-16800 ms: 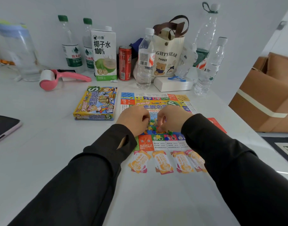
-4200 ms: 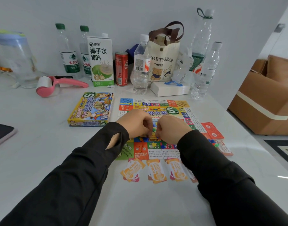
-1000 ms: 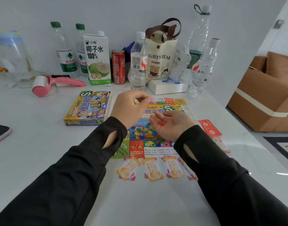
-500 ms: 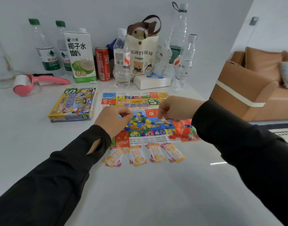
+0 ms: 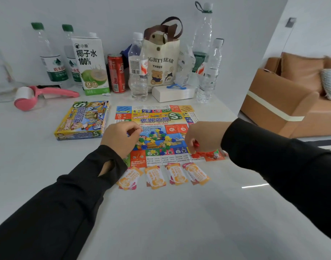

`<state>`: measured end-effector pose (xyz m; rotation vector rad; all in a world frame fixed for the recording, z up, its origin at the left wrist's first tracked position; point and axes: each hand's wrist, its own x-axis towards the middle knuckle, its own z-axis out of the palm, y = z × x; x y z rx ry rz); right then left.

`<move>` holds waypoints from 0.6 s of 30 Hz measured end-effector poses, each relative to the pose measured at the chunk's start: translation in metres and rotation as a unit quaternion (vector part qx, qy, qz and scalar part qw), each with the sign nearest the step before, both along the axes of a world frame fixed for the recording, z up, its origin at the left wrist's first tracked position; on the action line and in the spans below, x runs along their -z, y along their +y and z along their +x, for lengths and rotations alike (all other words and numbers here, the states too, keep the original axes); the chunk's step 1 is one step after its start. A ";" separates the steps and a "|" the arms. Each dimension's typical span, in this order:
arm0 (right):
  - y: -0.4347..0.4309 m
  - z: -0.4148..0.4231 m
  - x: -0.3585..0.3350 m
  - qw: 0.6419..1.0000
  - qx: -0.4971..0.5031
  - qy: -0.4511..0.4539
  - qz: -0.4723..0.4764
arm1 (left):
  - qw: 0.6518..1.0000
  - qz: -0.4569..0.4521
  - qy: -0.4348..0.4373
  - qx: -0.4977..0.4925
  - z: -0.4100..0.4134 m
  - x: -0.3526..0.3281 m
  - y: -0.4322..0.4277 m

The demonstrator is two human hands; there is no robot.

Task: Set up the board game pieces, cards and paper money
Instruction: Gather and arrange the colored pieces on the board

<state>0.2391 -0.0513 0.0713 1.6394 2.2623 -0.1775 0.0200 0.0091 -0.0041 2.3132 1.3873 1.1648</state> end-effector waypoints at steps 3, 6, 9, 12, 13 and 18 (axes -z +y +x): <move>-0.004 -0.001 -0.001 1.000 -0.012 -0.012 -0.010 | 1.000 0.006 0.001 -0.001 0.000 0.001 0.001; -0.007 0.000 -0.005 1.000 -0.005 0.002 -0.005 | 1.000 0.013 0.001 0.001 0.000 0.001 0.001; -0.006 0.002 -0.010 0.999 0.014 0.030 0.007 | 1.000 0.012 0.005 0.004 0.000 0.001 0.001; -0.006 0.000 -0.013 0.999 0.025 0.040 0.006 | 1.000 0.012 0.007 0.007 -0.001 0.002 0.002; -0.006 -0.001 -0.013 0.999 0.027 0.036 -0.001 | 1.000 0.010 0.007 0.007 -0.001 0.002 0.001; -0.006 -0.005 -0.012 0.998 0.039 0.023 -0.035 | 1.000 0.001 0.007 0.009 -0.002 0.001 0.001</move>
